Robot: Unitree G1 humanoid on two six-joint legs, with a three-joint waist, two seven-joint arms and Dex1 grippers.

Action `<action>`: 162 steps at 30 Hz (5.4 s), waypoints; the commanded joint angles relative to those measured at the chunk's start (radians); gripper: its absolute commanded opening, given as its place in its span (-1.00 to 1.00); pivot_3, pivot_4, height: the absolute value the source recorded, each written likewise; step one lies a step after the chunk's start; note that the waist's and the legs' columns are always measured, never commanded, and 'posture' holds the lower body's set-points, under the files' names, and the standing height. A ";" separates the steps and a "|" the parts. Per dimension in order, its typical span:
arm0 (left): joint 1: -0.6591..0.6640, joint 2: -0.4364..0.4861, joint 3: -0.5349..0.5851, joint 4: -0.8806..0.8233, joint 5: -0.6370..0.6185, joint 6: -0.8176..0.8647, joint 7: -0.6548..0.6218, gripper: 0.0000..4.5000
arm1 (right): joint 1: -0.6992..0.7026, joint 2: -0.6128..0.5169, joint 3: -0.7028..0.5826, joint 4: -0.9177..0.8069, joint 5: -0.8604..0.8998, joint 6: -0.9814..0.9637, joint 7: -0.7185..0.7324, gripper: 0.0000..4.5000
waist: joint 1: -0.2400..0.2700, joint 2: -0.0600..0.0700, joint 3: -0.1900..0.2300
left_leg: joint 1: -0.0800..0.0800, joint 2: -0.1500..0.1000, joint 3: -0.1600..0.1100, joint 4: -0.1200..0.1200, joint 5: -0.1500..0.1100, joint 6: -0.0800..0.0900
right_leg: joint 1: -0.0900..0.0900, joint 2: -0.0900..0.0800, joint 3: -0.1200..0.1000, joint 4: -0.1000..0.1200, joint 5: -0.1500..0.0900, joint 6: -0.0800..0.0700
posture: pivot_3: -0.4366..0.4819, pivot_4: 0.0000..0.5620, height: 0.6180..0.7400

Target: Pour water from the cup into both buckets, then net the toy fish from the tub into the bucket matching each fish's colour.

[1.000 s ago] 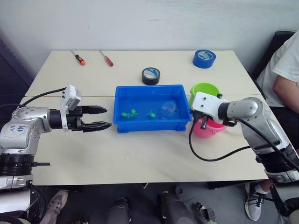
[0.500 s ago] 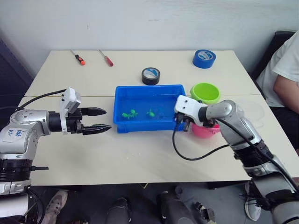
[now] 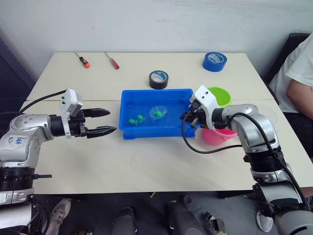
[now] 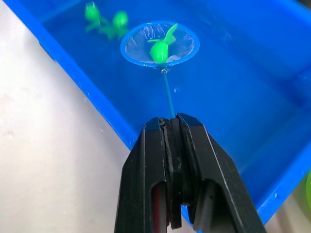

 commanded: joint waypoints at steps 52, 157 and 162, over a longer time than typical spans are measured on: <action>-0.419 -0.232 -0.124 0.439 0.133 -0.309 -0.103 0.83 | 0.327 -0.646 -0.010 -0.008 -0.560 -0.803 -0.391 -1.00 | 0.005 0.000 0.000 | -0.004 0.000 0.001 0.000 -0.001 0.002 | -0.002 0.002 0.002 -0.006 0.001 0.001 | -0.05 -0.47 0.91; -0.175 -0.068 -0.034 0.113 0.016 -0.101 0.000 0.83 | 0.015 -0.231 -0.316 -0.004 0.209 -0.077 -0.030 -1.00 | 0.006 0.000 0.000 | -0.012 -0.003 -0.008 -0.001 -0.001 0.002 | -0.004 -0.005 -0.007 -0.008 0.000 0.000 | -0.05 -0.47 0.91; -0.248 -0.106 -0.075 0.199 0.043 -0.145 -0.030 0.83 | 0.095 -0.346 -0.349 0.010 0.182 -0.121 -0.056 -1.00 | 0.001 0.000 0.000 | -0.011 -0.002 -0.007 -0.001 -0.002 0.002 | -0.004 -0.005 -0.005 -0.008 0.000 0.000 | -0.05 -0.47 0.91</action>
